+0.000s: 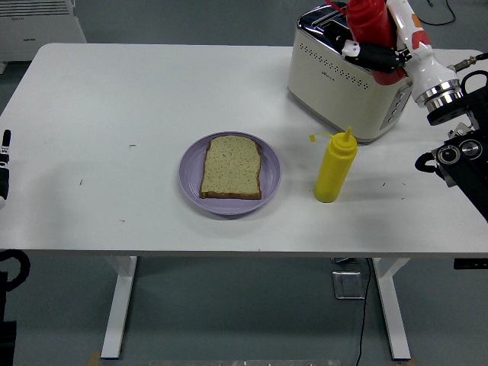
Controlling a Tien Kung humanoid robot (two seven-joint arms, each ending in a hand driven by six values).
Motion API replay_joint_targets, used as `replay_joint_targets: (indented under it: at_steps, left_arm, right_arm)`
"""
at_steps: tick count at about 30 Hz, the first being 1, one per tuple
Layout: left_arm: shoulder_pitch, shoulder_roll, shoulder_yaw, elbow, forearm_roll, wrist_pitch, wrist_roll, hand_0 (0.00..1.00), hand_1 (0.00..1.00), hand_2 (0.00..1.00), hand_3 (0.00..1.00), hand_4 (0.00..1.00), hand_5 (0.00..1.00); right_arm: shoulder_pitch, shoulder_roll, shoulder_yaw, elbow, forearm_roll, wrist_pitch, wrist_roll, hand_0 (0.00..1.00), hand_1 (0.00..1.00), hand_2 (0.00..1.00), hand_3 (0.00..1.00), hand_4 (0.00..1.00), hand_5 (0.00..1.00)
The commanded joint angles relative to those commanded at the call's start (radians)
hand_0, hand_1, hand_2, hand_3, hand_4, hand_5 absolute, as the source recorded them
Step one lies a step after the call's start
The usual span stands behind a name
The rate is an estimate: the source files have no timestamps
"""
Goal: Pick up the cup,pour liquid into bread,place the cup on the desk
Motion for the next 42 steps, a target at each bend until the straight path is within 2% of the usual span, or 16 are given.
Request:
replay_joint_targets:
  at_steps: [4, 10, 14, 18, 22, 32, 42]
  left_arm:
    - [0.001, 0.0, 0.002, 0.0, 0.0, 0.001, 0.0, 0.787, 0.745, 0.738, 0.682, 0.566, 0.998]
    - [0.001, 0.0, 0.005, 0.0, -0.001, 0.001, 0.0, 0.787, 0.745, 0.738, 0.682, 0.567, 0.998]
    - [0.0, 0.0, 0.004, 0.001, -0.002, 0.002, 0.0, 0.787, 0.745, 0.738, 0.682, 0.567, 0.998]
    - [-0.002, 0.0, 0.003, 0.0, -0.002, 0.002, 0.0, 0.787, 0.744, 0.737, 0.682, 0.566, 0.998]
    - [-0.003, 0.0, 0.002, 0.0, -0.002, 0.002, 0.001, 0.787, 0.744, 0.738, 0.682, 0.567, 0.998]
    - [-0.008, 0.0, 0.004, 0.0, -0.001, 0.001, 0.001, 0.786, 0.744, 0.738, 0.682, 0.567, 0.998]
    - [-0.008, 0.0, 0.001, 0.0, -0.001, 0.001, 0.0, 0.786, 0.744, 0.739, 0.682, 0.566, 0.998]
  right_arm:
    - [-0.042, -0.01, 0.01, 0.001, 0.169, -0.016, 0.081, 0.019, 0.002, 0.094, 0.214, 0.825, 0.305]
    - [-0.098, -0.019, 0.021, -0.012, 0.422, -0.044, 0.13, 0.029, 0.002, 0.099, 0.214, 0.822, 0.307]
    - [-0.132, -0.02, 0.018, -0.032, 0.534, -0.093, 0.185, 0.029, 0.002, 0.099, 0.214, 0.822, 0.307]
    - [-0.164, -0.014, 0.003, -0.064, 0.565, -0.155, 0.254, 0.067, 0.011, 0.112, 0.219, 0.815, 0.312]
    - [-0.192, -0.008, -0.019, -0.091, 0.584, -0.185, 0.299, 0.069, 0.013, 0.115, 0.221, 0.807, 0.306]
    - [-0.23, 0.005, -0.113, -0.148, 0.554, -0.223, 0.362, 0.091, 0.039, 0.13, 0.227, 0.782, 0.299]
    - [-0.256, 0.032, -0.153, -0.196, 0.596, -0.248, 0.398, 0.114, 0.056, 0.15, 0.234, 0.78, 0.298]
